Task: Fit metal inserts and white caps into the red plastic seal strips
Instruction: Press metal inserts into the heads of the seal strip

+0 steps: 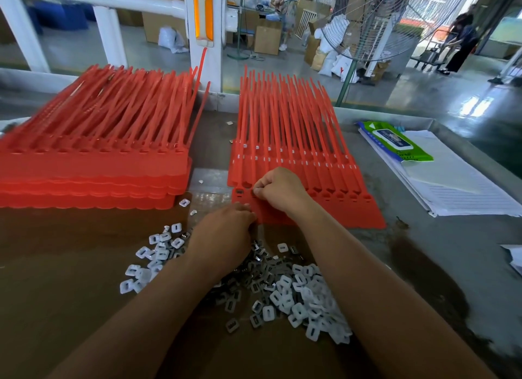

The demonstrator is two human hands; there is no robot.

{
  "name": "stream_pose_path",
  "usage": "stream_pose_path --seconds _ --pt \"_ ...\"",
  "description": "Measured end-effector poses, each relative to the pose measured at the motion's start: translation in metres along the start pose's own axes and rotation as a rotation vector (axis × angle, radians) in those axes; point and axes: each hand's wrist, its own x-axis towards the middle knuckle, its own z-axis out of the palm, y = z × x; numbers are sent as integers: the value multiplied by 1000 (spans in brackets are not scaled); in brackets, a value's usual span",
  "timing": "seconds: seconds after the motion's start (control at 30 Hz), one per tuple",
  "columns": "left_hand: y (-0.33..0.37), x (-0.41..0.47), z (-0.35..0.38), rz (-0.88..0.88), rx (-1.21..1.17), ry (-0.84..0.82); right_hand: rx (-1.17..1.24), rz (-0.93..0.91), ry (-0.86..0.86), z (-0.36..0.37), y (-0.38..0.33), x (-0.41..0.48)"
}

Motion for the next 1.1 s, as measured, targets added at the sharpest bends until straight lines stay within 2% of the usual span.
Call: stream_pose_path --seconds 0.3,0.57,0.9,1.0,1.1 --pt "0 1 2 -9 -2 -2 77 35 20 0 -1 2" --pt "0 1 2 -25 1 -18 54 85 20 0 -4 9" --pt "0 0 -2 -28 -25 -32 276 -33 -72 -23 1 -17" --pt "0 1 -2 -32 -25 -32 228 -115 -87 -33 0 -36" --pt "0 1 -1 -44 -23 -46 79 -196 -211 -40 4 -60"
